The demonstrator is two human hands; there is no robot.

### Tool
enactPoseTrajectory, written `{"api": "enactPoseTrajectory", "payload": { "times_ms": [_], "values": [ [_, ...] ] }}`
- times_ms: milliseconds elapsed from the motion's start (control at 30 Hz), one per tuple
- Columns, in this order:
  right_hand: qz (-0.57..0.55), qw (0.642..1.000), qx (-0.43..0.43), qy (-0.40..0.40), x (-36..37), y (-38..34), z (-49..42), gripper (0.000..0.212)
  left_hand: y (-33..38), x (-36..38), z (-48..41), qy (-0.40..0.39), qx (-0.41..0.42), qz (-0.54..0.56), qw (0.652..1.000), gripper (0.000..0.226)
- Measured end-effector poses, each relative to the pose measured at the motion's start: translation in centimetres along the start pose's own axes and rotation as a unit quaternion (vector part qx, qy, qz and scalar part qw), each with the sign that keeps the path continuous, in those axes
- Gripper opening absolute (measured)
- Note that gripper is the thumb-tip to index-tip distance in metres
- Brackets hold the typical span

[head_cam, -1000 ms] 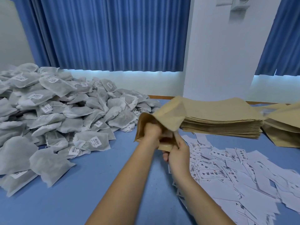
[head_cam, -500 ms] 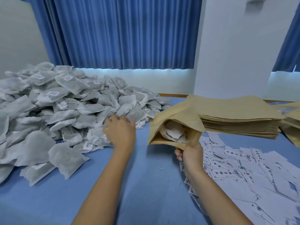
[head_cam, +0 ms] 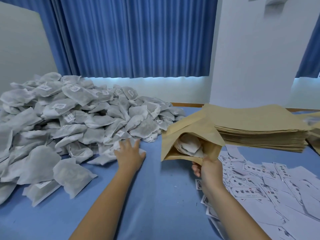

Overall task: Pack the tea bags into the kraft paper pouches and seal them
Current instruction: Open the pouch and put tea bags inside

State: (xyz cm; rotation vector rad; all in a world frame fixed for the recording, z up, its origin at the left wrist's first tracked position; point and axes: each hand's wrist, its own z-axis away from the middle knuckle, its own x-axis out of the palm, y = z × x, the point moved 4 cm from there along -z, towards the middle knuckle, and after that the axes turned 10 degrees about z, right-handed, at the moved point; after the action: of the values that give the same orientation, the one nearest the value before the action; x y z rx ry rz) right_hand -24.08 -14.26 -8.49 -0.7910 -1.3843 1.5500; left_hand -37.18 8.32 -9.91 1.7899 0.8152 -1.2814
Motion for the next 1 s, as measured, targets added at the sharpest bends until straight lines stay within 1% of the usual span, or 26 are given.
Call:
{"api": "enactPoseTrajectory", "payload": {
  "times_ms": [67,100,167,233,300,367,400,467,533,600,633,700,733,767,800,833,867,900,933,967,1000],
  "values": [
    [0.005,1.000,0.001,-0.004,-0.1,0.0,0.0,0.024,-1.1,0.5,-1.5,-0.048,-0.032,0.008,0.998,0.057],
    [0.009,1.000,0.000,-0.006,-0.2,0.0,0.0,0.025,-1.4,0.6,-2.2,-0.059,-0.049,0.010,0.997,0.059],
    [0.010,1.000,-0.002,-0.012,0.0,-0.1,0.0,0.026,-1.7,0.4,-3.0,-0.053,-0.070,0.012,0.996,0.062],
    [0.004,1.000,-0.002,-0.016,0.1,-0.2,-0.1,0.026,-1.2,0.2,-2.9,-0.023,-0.076,0.026,0.997,0.059],
    [-0.001,1.000,0.000,-0.016,0.3,-0.3,-0.4,0.025,0.3,0.2,-1.8,0.004,-0.049,0.048,0.998,0.057],
    [0.002,1.000,0.002,-0.016,0.5,-0.3,-0.6,0.026,2.9,0.8,-0.1,0.006,0.010,0.065,0.998,0.060],
    [0.002,1.000,0.004,-0.015,0.6,-0.2,-0.7,0.026,4.2,1.1,0.8,-0.006,0.046,0.068,0.997,0.059],
    [0.001,1.000,-0.003,-0.009,0.5,-0.2,-0.8,0.027,6.3,1.6,2.5,-0.044,0.093,0.073,0.992,0.049],
    [-0.005,1.000,-0.010,-0.001,0.0,-0.3,-1.0,0.028,7.2,1.7,3.7,-0.056,0.090,0.054,0.993,0.038],
    [-0.027,1.000,0.000,0.000,-0.5,-0.3,-1.1,0.026,7.1,1.3,4.3,-0.030,0.066,0.041,0.997,0.033],
    [-0.039,0.999,0.005,-0.002,-0.6,-0.3,-1.1,0.024,7.0,0.9,4.3,-0.006,0.056,0.053,0.997,0.031],
    [-0.070,0.997,0.012,-0.008,-0.6,-0.3,-1.1,0.022,6.7,-0.5,4.2,0.060,0.043,0.119,0.990,0.026],
    [-0.089,0.996,0.010,-0.013,-0.5,-0.4,-1.1,0.021,6.5,-1.4,4.2,0.102,0.041,0.172,0.979,0.024],
    [-0.106,0.994,0.009,-0.016,-0.4,-0.4,-1.1,0.020,6.3,-2.4,4.3,0.146,0.040,0.234,0.960,0.024],
    [-0.116,0.993,0.008,-0.018,-0.3,-0.5,-1.1,0.020,5.9,-3.7,4.4,0.187,0.044,0.306,0.932,0.025],
    [-0.116,0.993,0.009,-0.018,-0.2,-0.4,-1.2,0.021,5.7,-5.0,4.6,0.220,0.066,0.378,0.897,0.026],
    [-0.110,0.994,0.008,-0.017,-0.1,-0.4,-1.2,0.022,5.7,-6.4,5.0,0.249,0.116,0.432,0.859,0.026],
    [-0.099,0.995,0.006,-0.017,0.0,-0.3,-1.3,0.024,6.1,-7.8,5.9,0.280,0.183,0.454,0.826,0.028],
    [-0.088,0.996,0.002,-0.017,0.2,-0.2,-1.4,0.025,6.9,-9.2,7.1,0.303,0.255,0.451,0.800,0.033],
    [-0.079,0.997,-0.004,-0.017,0.3,-0.1,-1.4,0.026,8.0,-10.3,8.4,0.307,0.332,0.436,0.778,0.038],
    [-0.076,0.997,-0.010,-0.017,0.4,0.0,-1.5,0.026,9.5,-11.0,9.7,0.281,0.414,0.409,0.763,0.041]
  ]
}}
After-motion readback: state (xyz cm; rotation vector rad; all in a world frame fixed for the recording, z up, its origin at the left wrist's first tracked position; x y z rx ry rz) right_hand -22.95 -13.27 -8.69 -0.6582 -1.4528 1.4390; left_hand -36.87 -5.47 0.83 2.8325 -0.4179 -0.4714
